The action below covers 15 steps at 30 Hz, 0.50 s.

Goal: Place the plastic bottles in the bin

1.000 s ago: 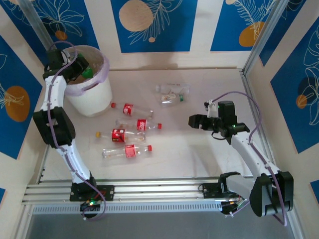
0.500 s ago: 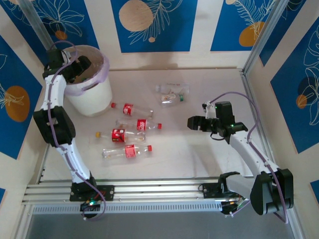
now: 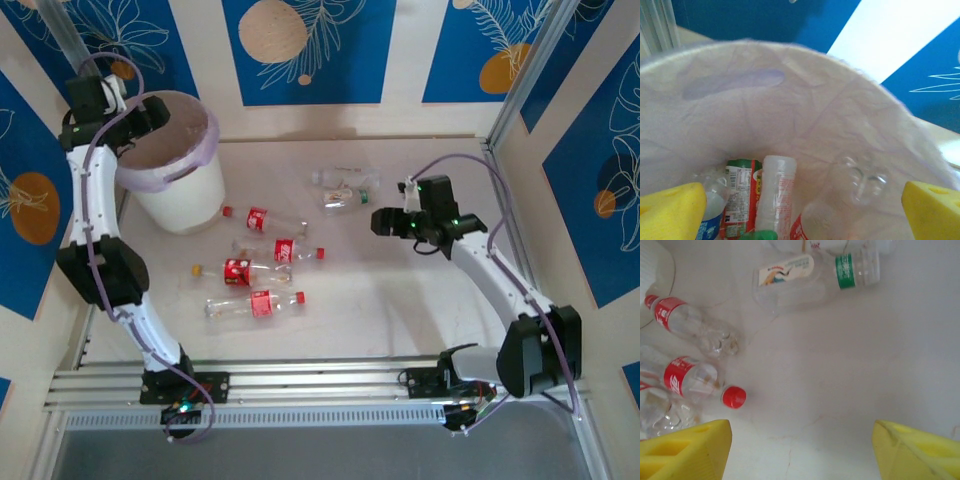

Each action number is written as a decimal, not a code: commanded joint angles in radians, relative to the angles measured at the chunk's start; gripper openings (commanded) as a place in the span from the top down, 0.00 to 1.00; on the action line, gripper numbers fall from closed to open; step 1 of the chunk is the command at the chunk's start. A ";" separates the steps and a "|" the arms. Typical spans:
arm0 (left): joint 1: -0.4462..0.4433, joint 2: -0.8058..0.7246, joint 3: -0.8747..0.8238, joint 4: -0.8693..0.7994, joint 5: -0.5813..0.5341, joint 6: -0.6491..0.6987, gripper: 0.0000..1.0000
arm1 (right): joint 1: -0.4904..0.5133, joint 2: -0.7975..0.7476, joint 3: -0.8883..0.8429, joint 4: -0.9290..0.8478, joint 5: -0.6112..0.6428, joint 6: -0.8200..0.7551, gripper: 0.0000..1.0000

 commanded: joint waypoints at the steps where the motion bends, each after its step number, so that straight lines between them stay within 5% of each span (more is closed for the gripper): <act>1: 0.001 -0.092 -0.005 -0.075 -0.021 0.079 0.00 | 0.099 0.069 0.095 -0.051 0.085 -0.085 0.25; 8: -0.014 -0.396 -0.368 -0.031 0.003 0.084 0.00 | 0.219 0.227 0.174 0.014 -0.217 -0.456 0.26; 15: -0.077 -0.649 -0.714 0.012 0.137 -0.029 0.00 | 0.299 0.473 0.360 -0.057 -0.208 -0.718 0.26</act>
